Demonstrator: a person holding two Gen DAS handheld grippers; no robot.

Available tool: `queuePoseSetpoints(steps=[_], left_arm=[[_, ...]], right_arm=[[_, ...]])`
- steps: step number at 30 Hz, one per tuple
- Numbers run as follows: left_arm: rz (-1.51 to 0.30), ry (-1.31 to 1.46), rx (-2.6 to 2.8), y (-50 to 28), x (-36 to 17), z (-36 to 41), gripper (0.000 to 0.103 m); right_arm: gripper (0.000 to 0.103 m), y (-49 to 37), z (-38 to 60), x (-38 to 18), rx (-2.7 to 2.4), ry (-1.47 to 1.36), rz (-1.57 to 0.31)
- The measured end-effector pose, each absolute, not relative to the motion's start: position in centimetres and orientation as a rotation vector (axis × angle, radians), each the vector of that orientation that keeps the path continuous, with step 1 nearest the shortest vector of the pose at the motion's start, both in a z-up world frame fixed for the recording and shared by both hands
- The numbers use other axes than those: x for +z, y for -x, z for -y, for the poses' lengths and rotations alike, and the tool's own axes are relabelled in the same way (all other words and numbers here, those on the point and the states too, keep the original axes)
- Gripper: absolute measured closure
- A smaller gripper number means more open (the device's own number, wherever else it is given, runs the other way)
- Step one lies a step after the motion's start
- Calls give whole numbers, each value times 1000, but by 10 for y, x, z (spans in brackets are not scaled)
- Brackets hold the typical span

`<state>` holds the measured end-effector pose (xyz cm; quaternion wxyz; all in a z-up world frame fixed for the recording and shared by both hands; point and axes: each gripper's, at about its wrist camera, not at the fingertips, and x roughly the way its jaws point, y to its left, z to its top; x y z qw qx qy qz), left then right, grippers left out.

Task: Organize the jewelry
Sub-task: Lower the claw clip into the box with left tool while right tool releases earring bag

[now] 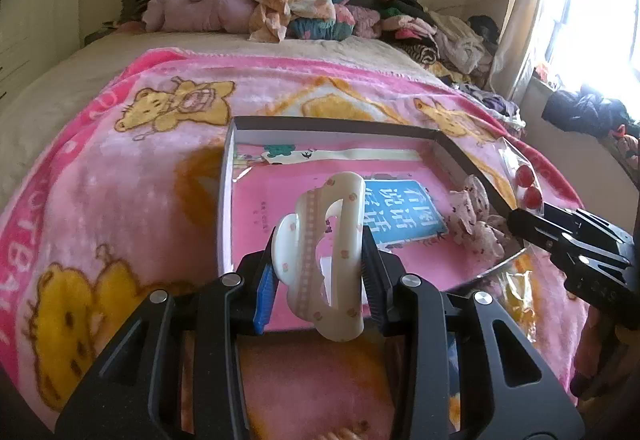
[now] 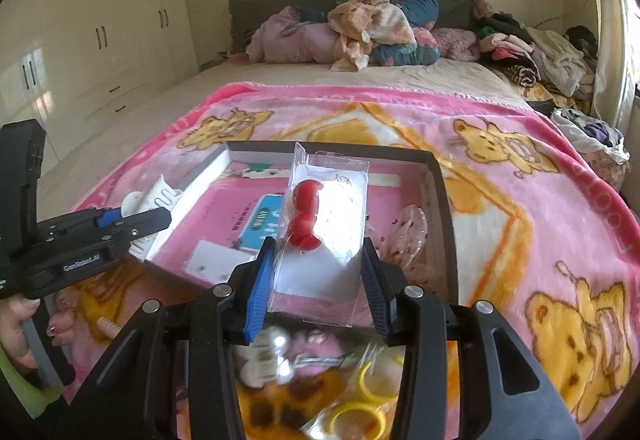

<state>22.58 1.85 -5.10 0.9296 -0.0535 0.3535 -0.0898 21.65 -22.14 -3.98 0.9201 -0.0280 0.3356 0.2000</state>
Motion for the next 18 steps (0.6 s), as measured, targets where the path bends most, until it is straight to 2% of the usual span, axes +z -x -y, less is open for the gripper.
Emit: queuePoseSetpoints(steps=[18], left_arm=[[-819, 50, -179, -272, -75, -2, 74]], right_arm=[[63, -272, 220, -71, 397, 66, -797]])
